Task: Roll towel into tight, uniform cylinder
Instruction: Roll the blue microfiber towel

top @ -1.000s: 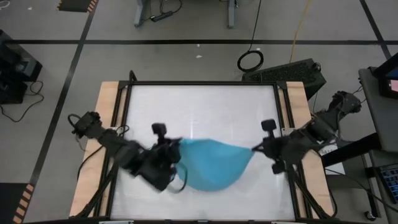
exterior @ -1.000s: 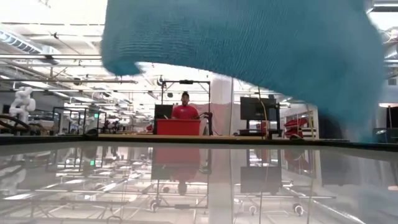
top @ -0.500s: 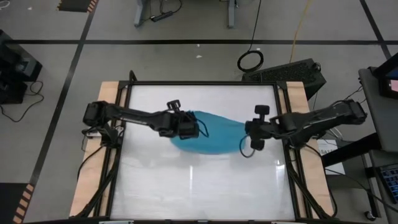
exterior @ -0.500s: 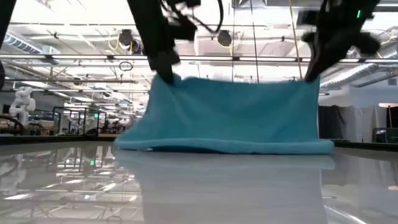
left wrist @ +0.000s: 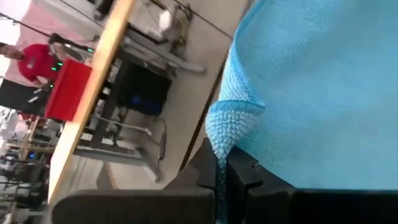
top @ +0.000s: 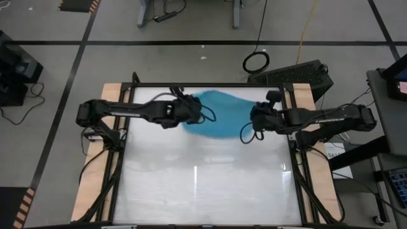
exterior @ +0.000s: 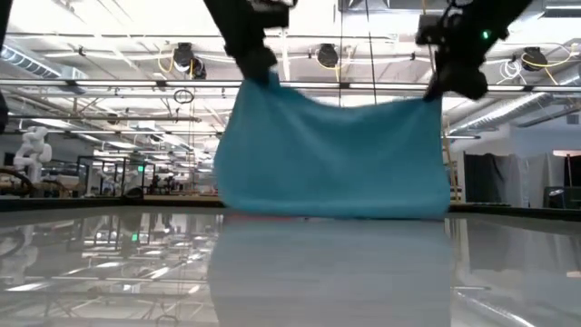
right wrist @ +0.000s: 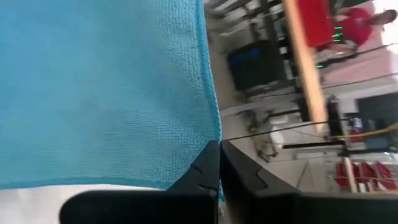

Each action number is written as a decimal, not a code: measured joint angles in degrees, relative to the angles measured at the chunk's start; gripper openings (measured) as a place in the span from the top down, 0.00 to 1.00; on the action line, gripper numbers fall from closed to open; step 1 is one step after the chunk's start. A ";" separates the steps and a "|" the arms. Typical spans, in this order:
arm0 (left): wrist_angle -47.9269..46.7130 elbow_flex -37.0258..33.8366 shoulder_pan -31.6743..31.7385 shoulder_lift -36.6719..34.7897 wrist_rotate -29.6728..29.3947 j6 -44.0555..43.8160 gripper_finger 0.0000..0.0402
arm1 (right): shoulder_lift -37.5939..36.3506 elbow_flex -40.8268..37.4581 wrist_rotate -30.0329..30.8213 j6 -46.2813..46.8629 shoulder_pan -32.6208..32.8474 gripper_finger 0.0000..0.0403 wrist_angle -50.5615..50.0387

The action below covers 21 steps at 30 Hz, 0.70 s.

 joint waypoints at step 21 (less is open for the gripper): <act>-6.57 -17.10 -22.97 -1.09 21.09 -26.06 0.99 | -0.58 -10.67 -51.64 19.98 19.96 1.00 15.55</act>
